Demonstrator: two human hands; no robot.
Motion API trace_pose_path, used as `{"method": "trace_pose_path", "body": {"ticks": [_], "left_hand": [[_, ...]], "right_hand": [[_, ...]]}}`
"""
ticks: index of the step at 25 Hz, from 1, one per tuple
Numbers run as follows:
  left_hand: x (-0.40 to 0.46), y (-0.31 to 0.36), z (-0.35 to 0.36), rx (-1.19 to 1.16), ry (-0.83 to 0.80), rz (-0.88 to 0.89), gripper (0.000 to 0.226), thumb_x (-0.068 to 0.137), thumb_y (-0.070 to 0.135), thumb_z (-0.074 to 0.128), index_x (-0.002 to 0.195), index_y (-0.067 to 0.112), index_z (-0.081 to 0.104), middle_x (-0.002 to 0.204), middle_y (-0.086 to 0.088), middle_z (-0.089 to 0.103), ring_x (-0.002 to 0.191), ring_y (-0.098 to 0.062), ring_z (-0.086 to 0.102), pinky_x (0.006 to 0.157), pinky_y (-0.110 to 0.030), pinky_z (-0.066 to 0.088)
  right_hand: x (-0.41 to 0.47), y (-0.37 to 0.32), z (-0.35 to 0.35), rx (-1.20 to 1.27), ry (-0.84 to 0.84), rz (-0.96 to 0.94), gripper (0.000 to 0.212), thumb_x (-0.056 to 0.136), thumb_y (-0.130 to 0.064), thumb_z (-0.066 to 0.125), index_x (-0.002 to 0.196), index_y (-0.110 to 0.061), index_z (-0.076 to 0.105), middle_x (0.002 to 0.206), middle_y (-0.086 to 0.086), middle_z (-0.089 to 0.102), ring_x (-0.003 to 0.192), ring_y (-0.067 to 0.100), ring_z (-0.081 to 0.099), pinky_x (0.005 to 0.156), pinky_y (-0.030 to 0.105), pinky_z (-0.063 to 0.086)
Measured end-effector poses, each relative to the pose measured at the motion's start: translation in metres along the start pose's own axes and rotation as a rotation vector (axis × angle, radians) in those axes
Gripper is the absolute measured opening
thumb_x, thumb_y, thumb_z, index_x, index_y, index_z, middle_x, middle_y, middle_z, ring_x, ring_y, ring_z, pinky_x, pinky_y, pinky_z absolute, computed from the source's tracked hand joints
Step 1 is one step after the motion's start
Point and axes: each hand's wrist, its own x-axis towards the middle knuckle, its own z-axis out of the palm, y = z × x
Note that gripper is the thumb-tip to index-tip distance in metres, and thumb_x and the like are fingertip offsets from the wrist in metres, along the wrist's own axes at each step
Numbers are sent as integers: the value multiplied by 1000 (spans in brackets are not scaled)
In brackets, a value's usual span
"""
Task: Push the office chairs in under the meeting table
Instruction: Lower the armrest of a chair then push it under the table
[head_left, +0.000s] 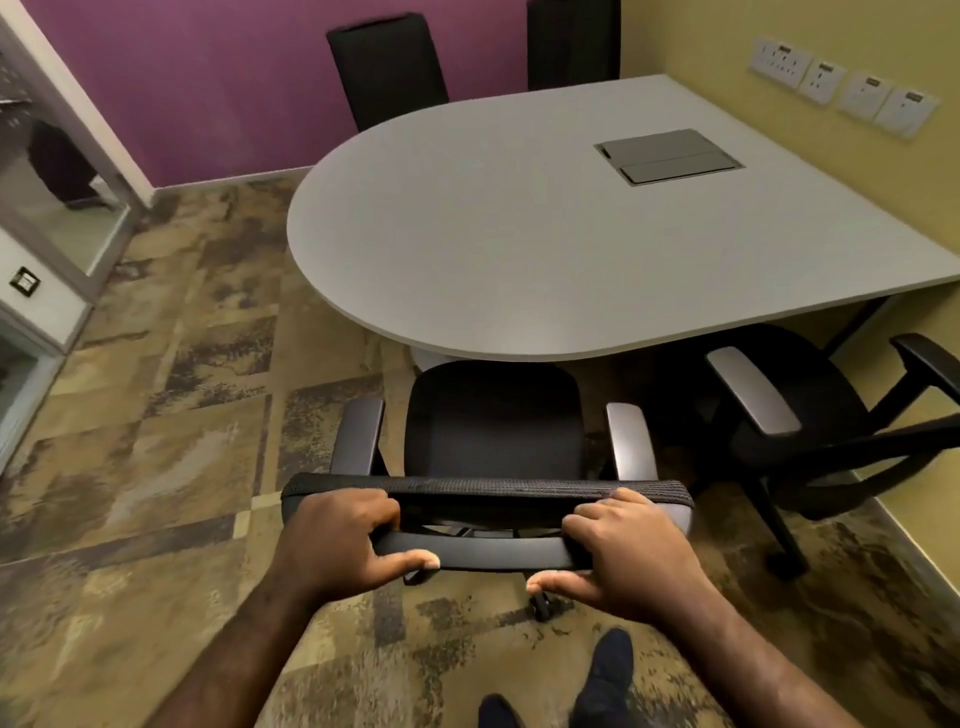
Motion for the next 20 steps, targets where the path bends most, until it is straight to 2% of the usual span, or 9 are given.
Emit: {"method": "trace_pose_path", "body": {"ticks": [2,4,10,14,16,20], "left_hand": [[6,-3,3,65,-15,35,64,67,92,45,55,29,40,49,14,35,42,-6,34,42,-25,29],[14,-7,1,79,-28,65,67,63,94,47,53,28,41,46,12,36,40,-7,33,41,-24,29],[41,-28,2,133,-49,103,72,68,92,43,51,23,53,45,10,47,39,-9,43,41,-25,34],[74,-44,-1,137,-12,167,65,74,87,42,52,26,40,46,11,39,39,-10,37,43,-21,21],[90,-51,0,129,-7,175,65,74,87,40,52,26,38,47,10,38,39,-12,37,44,-23,23],[118,-65,2,133,-9,173,67,74,88,38,51,25,39,46,10,38,40,-11,34,46,-23,20]], "right_hand": [[3,0,1,-60,-62,74,81,67,-95,11,76,-27,54,70,-9,57,62,10,54,61,29,46],[10,2,1,-82,-77,94,84,65,-96,9,75,-26,54,68,-8,56,60,11,54,56,29,45],[39,10,-4,-108,-53,76,74,68,-93,18,69,-27,48,62,-8,51,56,11,50,48,27,35],[72,25,-7,-121,-42,97,75,67,-93,17,71,-26,50,62,-8,52,55,8,51,49,26,42],[88,35,-7,-141,-25,97,76,67,-93,17,70,-25,50,61,-8,52,54,8,50,49,27,44],[113,48,-10,-153,-11,86,71,70,-91,21,65,-25,45,58,-8,50,51,8,47,45,26,35]]}}
